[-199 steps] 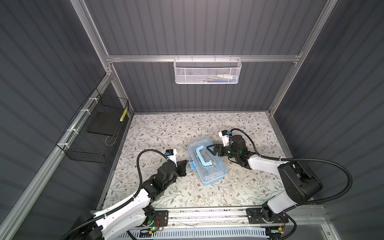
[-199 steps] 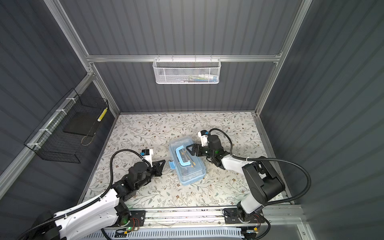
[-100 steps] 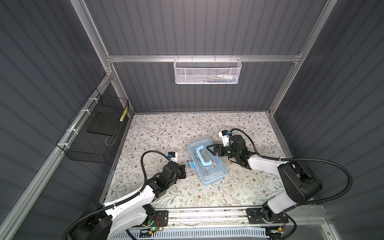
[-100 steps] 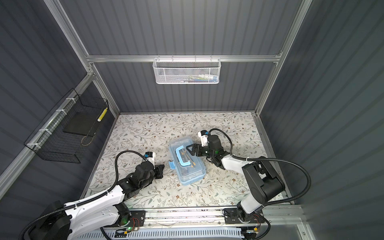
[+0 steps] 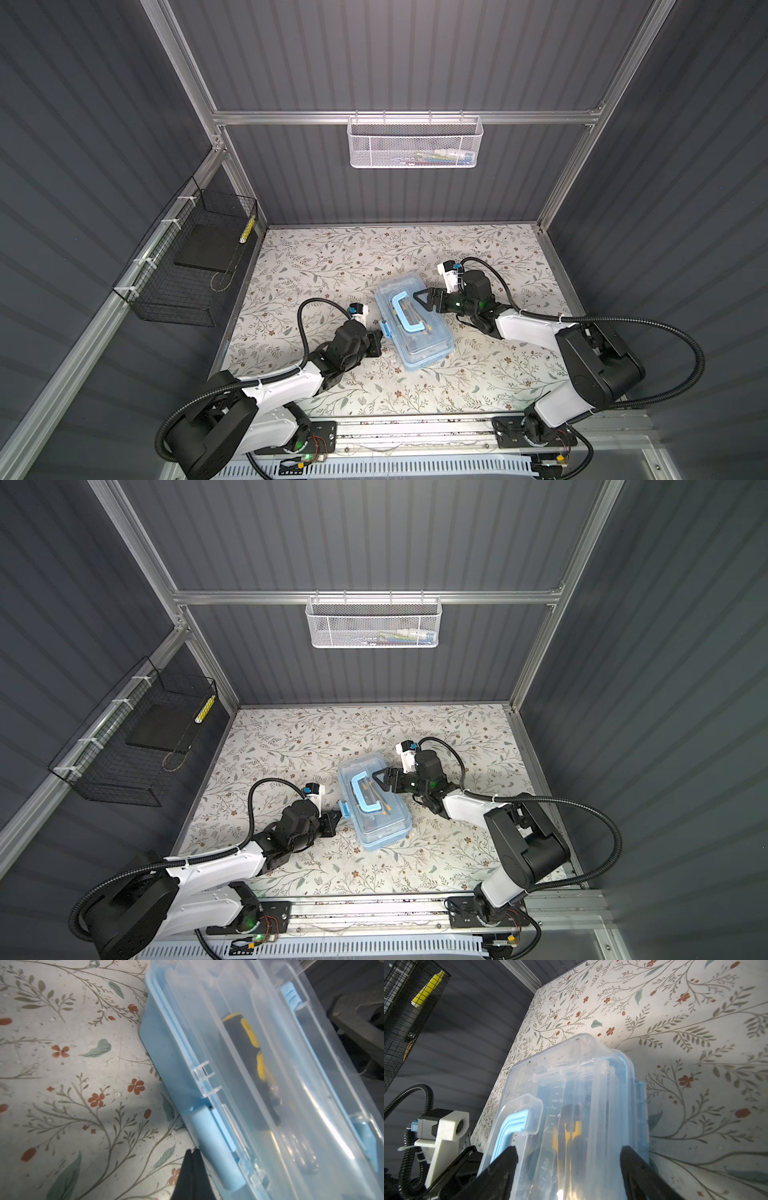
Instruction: Pack the tool kit
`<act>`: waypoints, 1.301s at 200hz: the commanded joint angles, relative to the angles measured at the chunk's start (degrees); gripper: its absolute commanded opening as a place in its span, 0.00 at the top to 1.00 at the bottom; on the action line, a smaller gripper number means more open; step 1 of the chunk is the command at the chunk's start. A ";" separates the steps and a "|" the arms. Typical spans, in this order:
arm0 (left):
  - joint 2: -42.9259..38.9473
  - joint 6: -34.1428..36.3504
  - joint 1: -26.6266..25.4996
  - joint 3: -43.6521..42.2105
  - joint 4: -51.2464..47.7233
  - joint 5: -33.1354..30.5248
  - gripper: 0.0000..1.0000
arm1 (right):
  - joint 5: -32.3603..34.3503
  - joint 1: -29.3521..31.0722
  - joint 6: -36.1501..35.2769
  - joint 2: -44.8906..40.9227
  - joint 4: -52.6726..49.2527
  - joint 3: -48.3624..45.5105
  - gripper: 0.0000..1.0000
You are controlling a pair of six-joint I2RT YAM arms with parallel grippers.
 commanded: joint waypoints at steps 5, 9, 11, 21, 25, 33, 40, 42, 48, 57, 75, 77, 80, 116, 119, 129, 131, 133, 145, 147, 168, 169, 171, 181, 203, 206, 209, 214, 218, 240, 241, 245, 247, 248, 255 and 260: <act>-0.43 0.72 0.29 2.52 4.41 2.12 1.00 | -1.80 1.13 0.84 2.15 -8.40 -2.72 0.20; -0.42 0.91 0.31 2.75 4.55 2.26 1.00 | -1.80 1.12 0.89 2.23 -8.35 -2.75 0.20; -0.47 0.97 0.29 2.91 4.63 2.33 1.00 | -1.82 1.09 0.87 2.22 -8.29 -2.76 0.20; -0.31 1.28 0.30 3.78 4.50 2.87 1.00 | -1.80 1.12 0.85 2.39 -8.18 -2.86 0.20; -0.13 1.33 0.28 4.08 4.48 3.08 1.00 | -1.80 1.14 0.86 2.50 -8.18 -2.87 0.20; 0.19 1.36 0.28 4.47 4.76 3.50 1.00 | -1.76 1.15 0.84 2.59 -8.18 -3.04 0.20; 0.65 1.44 0.28 4.66 5.10 3.81 1.00 | -1.73 1.20 0.85 2.65 -8.09 -3.14 0.20; 0.70 1.44 0.28 4.68 5.27 3.95 1.00 | -1.76 1.11 0.84 2.68 -8.04 -3.16 0.20; 1.04 1.21 0.35 4.66 5.79 4.25 1.00 | -1.74 1.16 0.85 2.69 -8.12 -3.12 0.20; 1.56 0.95 0.28 4.58 6.52 4.44 1.00 | -1.80 1.19 0.84 2.78 -8.09 -3.27 0.20; 2.93 0.42 0.33 4.66 7.81 5.17 1.00 | -1.72 1.18 0.75 2.86 -8.09 -3.29 0.20; 3.01 0.41 0.29 4.66 7.99 5.30 1.00 | -1.71 1.17 0.75 2.91 -8.09 -3.33 0.20; 3.22 0.37 0.30 4.78 8.18 5.56 1.00 | -1.71 1.17 0.75 2.95 -8.09 -3.39 0.20; 4.34 0.79 0.32 7.56 7.65 7.07 1.00 | -0.53 2.22 -0.26 3.28 -9.81 -2.72 0.20; 4.50 0.81 0.31 7.71 7.33 7.07 1.00 | -0.61 2.23 -0.17 3.34 -9.65 -2.82 0.20; 4.57 1.04 0.28 8.17 6.34 6.79 1.00 | -0.83 2.27 0.13 3.39 -8.98 -3.04 0.20; 4.50 1.03 0.31 8.13 6.15 6.56 1.00 | -0.83 2.24 0.14 3.35 -8.90 -3.09 0.20; 4.39 0.94 0.31 8.10 5.79 6.18 1.00 | -0.83 2.25 0.20 3.31 -8.88 -3.06 0.20; 2.70 0.76 0.28 7.01 2.36 2.63 1.00 | -0.88 2.19 0.36 2.96 -8.64 -3.08 0.20; 2.38 0.94 0.28 6.81 1.84 2.05 1.00 | -0.91 2.11 0.39 2.95 -8.51 -3.08 0.19; -1.43 3.02 0.37 5.93 -9.10 -4.67 0.84 | -2.66 1.23 2.30 2.75 -5.33 -4.03 0.19; -1.57 3.12 0.37 5.91 -9.65 -4.96 0.83 | -2.80 1.16 2.41 2.77 -5.13 -4.06 0.19; -1.85 3.35 0.41 5.79 -10.46 -5.54 0.81 | -3.06 0.93 2.66 2.82 -4.69 -4.18 0.19; -3.48 4.39 0.37 5.08 -14.22 -7.47 0.78 | -4.48 0.04 3.88 3.23 -2.57 -4.77 0.19; -6.21 4.41 0.37 2.27 -16.55 -8.66 0.67 | -5.53 -0.93 4.94 4.21 -0.83 -4.99 0.19; -6.24 4.33 0.37 1.96 -16.46 -8.45 0.66 | -5.57 -1.00 4.94 4.31 -0.80 -4.96 0.19; -6.25 4.28 0.41 1.67 -16.50 -8.12 0.65 | -5.58 -1.00 4.97 4.40 -0.79 -4.89 0.19; -6.09 4.28 0.38 1.36 -16.34 -7.50 0.61 | -5.66 -1.01 5.05 4.56 -0.73 -4.88 0.19; -5.79 4.36 0.37 1.10 -16.00 -6.84 0.57 | -5.73 -1.02 5.06 4.68 -0.71 -4.87 0.19; -3.38 5.68 0.29 0.29 -11.95 -2.54 0.32 | -5.83 -1.02 5.17 5.05 -0.84 -4.48 0.19; -3.29 5.73 0.28 0.32 -11.69 -2.32 0.31 | -5.83 -1.02 5.16 5.05 -0.86 -4.50 0.19; -2.82 5.92 0.28 0.19 -10.69 -1.68 0.27 | -5.81 -1.02 5.15 5.06 -0.92 -4.39 0.19; -2.65 6.01 0.28 0.11 -10.19 -1.42 0.26 | -5.77 -0.98 5.08 5.06 -1.00 -4.36 0.19; -2.53 6.02 0.28 0.10 -9.93 -1.19 0.25 | -5.76 -1.00 5.07 5.02 -1.03 -4.35 0.19; -2.01 6.42 0.20 -0.07 -8.32 -0.29 0.20 | -5.63 -1.00 4.98 5.06 -1.35 -4.26 0.19; -1.71 6.70 0.19 -0.17 -7.23 0.26 0.17 | -5.60 -1.02 4.97 5.01 -1.41 -4.26 0.19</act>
